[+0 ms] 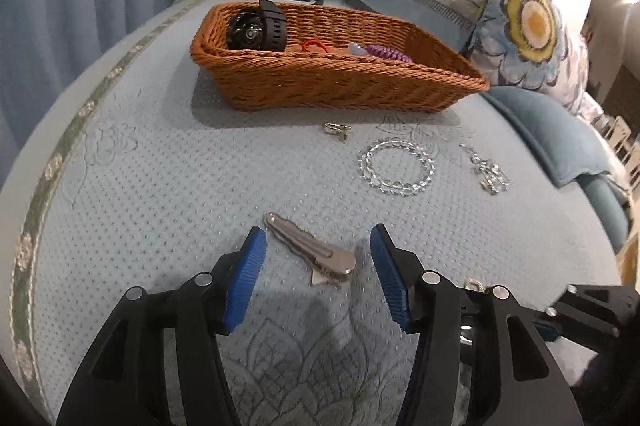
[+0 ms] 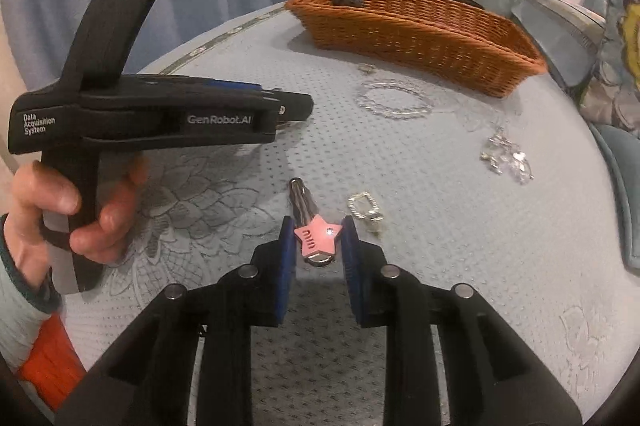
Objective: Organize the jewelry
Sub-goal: 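Grasp the silver hair clip with left tool while right tool grasps the pink star keychain, then carry the silver clip and pink star keychain into the basket and release both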
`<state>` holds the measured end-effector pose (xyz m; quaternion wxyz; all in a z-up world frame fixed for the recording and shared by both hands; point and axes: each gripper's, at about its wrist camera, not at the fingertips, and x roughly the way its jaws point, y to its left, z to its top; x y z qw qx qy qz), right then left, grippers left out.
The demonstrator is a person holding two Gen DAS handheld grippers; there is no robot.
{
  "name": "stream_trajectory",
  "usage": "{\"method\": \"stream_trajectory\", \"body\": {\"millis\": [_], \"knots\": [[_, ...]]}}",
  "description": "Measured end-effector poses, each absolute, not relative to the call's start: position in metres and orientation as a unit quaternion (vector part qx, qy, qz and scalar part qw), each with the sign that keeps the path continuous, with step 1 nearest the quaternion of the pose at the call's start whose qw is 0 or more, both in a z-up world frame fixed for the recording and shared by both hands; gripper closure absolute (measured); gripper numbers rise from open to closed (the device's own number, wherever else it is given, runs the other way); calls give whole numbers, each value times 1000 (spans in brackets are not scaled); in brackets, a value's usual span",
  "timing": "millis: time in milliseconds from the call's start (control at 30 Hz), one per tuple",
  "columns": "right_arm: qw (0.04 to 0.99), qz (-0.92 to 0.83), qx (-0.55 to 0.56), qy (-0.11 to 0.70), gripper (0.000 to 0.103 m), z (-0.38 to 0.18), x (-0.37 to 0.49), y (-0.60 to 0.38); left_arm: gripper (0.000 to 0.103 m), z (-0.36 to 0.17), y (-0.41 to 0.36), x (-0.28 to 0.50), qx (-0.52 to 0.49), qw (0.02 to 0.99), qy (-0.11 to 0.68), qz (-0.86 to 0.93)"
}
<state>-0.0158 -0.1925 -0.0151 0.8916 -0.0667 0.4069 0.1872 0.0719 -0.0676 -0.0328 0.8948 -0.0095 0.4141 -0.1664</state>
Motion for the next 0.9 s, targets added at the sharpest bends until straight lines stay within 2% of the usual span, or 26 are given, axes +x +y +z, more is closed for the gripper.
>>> {"method": "stream_trajectory", "body": {"millis": [67, 133, 333, 700, 733, 900], "knots": [[893, 181, -60, 407, 82, -15, -15, -197, 52, -34, -74, 73, 15, 897, 415, -152], [893, 181, -58, 408, 82, -15, -15, -198, 61, -34, -76, 70, 38, 898, 414, -142], [893, 185, -50, 407, 82, -14, -18, -201, 75, -30, -51, 58, 40, 894, 422, -143], [895, 184, -48, 403, 82, -13, -20, -201, 70, -32, -51, 61, 21, 898, 408, -164], [896, 184, -49, 402, 82, -14, -20, -201, 82, -32, -53, 61, 24, 899, 406, -163], [899, 185, -47, 395, 82, -13, -23, -202, 82, -29, -53, 54, 27, 903, 393, -172]]}}
